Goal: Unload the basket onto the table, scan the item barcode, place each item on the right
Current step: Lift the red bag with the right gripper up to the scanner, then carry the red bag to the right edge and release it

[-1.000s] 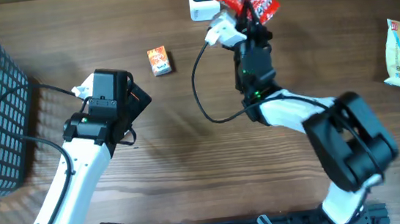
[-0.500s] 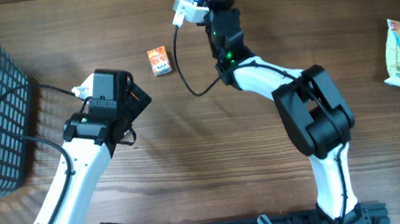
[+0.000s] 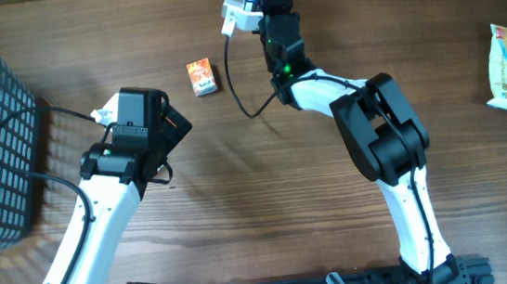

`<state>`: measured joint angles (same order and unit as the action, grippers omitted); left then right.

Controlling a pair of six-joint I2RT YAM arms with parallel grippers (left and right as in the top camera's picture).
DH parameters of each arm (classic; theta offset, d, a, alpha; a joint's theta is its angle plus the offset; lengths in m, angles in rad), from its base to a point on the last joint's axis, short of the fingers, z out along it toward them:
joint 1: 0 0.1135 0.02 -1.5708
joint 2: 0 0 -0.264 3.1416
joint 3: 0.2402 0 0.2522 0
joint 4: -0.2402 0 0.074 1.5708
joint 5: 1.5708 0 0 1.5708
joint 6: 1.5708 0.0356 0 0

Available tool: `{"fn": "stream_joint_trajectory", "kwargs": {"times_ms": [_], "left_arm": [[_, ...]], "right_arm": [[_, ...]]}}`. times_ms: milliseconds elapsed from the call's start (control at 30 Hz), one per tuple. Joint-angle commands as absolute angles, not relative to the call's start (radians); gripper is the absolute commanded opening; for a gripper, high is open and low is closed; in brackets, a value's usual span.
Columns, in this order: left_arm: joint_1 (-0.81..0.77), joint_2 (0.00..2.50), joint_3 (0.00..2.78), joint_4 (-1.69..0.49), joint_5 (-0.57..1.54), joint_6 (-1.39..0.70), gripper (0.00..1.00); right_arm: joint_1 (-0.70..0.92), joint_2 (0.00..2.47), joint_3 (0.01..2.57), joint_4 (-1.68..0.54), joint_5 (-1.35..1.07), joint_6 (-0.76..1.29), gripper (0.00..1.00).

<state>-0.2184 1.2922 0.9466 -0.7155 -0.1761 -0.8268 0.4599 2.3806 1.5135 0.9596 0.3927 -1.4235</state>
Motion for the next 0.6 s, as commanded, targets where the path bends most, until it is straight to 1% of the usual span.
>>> {"fn": "stream_joint_trajectory", "kwargs": {"times_ms": [0,133,267,367,400,567], "left_arm": [[-0.213,1.296,0.942,-0.715,-0.2,-0.815,1.0],[-0.213,1.296,0.942,-0.715,-0.2,-0.815,1.0],[-0.213,1.296,0.942,-0.715,-0.2,-0.815,1.0],[-0.213,1.296,0.942,-0.715,-0.2,-0.815,1.0],[-0.213,1.296,0.942,-0.715,-0.2,-0.815,1.0],[-0.213,1.296,0.942,-0.715,-0.2,-0.815,1.0]], "right_arm": [[0.421,2.383,1.538,0.972,0.479,-1.495,0.04],[0.328,2.383,1.538,0.97,0.68,-1.422,0.04],[0.167,2.383,1.538,0.953,1.007,-1.206,0.04],[0.046,2.383,1.538,0.861,1.22,-1.051,0.04],[-0.017,2.383,1.538,0.787,1.296,-0.997,0.05],[-0.15,2.383,1.538,0.628,1.364,-0.945,0.04]]}}
